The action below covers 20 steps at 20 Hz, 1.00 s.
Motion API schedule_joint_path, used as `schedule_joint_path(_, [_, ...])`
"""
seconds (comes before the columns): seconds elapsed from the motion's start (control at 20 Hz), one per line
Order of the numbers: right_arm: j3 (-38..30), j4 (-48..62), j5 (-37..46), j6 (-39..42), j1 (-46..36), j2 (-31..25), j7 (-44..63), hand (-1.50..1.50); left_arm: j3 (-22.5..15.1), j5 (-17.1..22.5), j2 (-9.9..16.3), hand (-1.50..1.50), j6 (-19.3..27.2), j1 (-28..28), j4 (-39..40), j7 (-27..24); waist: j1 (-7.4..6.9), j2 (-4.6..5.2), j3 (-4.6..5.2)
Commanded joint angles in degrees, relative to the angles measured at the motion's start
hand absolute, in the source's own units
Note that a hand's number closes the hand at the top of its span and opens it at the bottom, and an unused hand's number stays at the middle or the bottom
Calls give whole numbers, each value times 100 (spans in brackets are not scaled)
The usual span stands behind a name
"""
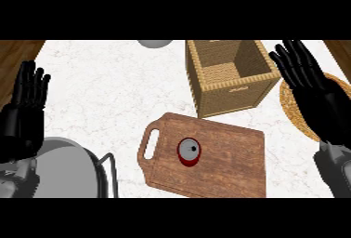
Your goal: Pick the can from the cutting board and place it in the basket
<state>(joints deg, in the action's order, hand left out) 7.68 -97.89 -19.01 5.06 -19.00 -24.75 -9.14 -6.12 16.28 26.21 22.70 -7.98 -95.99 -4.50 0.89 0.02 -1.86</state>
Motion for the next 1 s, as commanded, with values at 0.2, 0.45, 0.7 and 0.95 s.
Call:
schedule_joint_path(0.2, [655,325,-183,-618,-450,1271,494,150,-834,314,-185,0,-670,1039,1170,1057,-312,120,206])
schedule_joint_path(0.45, [2343,785,1127,-904,-715,2113,442,150,-1194,249,-157,0,-916,1221,1584,1480,-442,83,211])
schedule_joint_path(0.7, [3045,1184,2503,-2163,-1068,2454,1539,-150,-1108,287,-199,0,-861,1202,1669,1671,-238,-22,224])
schedule_joint_path(0.95, [2964,1490,4016,-2178,-1788,1253,2856,-150,-942,307,-93,0,-859,1311,1630,1665,56,-129,253])
